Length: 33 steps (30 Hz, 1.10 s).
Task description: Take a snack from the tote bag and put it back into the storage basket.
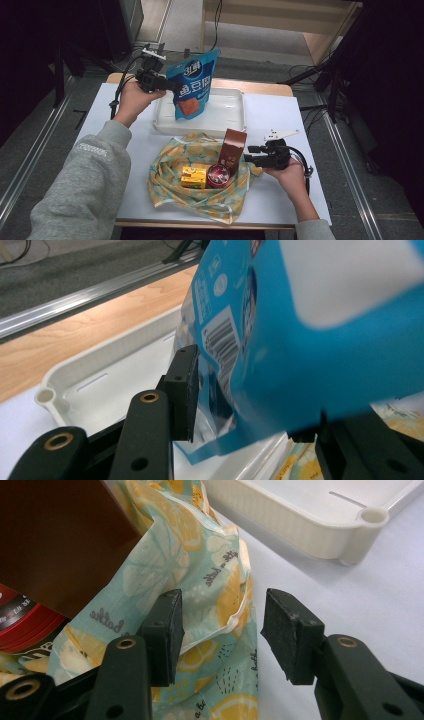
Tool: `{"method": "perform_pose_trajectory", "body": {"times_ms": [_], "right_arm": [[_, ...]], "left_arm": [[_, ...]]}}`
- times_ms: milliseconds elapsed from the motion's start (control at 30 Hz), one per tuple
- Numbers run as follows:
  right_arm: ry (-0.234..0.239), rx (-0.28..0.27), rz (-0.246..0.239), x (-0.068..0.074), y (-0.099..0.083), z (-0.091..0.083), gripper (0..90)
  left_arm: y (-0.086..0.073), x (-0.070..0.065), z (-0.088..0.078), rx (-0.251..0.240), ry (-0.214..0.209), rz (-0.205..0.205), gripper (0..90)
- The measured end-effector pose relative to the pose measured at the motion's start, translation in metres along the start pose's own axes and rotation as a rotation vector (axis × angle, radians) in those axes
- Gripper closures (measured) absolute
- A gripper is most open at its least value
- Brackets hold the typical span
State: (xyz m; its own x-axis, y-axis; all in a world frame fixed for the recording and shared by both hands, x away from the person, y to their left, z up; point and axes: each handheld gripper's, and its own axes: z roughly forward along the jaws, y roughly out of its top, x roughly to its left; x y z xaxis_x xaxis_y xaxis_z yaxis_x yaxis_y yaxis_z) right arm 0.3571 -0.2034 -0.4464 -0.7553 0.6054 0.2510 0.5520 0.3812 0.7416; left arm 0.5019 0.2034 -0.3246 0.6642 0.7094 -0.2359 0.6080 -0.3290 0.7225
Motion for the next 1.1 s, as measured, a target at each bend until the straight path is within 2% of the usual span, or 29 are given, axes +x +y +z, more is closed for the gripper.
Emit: {"method": "perform_pose_trajectory", "body": {"times_ms": [133,467,767,833,1033,1100], "right_arm": [[0.000,0.000,-0.002,0.000,0.000,0.000,51.4],[0.001,0.000,-0.002,0.001,0.000,0.001,51.4],[0.002,0.002,-0.004,0.001,0.001,0.001,51.4],[0.002,0.001,-0.008,0.001,0.001,0.002,51.4],[0.004,0.000,-0.008,0.001,0.001,0.002,51.4],[0.004,0.000,-0.009,0.001,0.001,0.002,51.4]], "left_arm": [[-0.009,0.001,0.000,0.017,0.013,0.004,55.5],[-0.032,0.001,0.006,0.051,0.015,0.006,55.6],[-0.053,0.006,0.018,0.074,0.008,-0.020,57.3],[-0.056,0.007,0.021,0.094,0.009,-0.025,59.8],[-0.062,0.008,0.030,0.092,0.009,-0.028,71.3],[-0.062,0.009,0.032,0.090,0.009,-0.042,75.6]]}}
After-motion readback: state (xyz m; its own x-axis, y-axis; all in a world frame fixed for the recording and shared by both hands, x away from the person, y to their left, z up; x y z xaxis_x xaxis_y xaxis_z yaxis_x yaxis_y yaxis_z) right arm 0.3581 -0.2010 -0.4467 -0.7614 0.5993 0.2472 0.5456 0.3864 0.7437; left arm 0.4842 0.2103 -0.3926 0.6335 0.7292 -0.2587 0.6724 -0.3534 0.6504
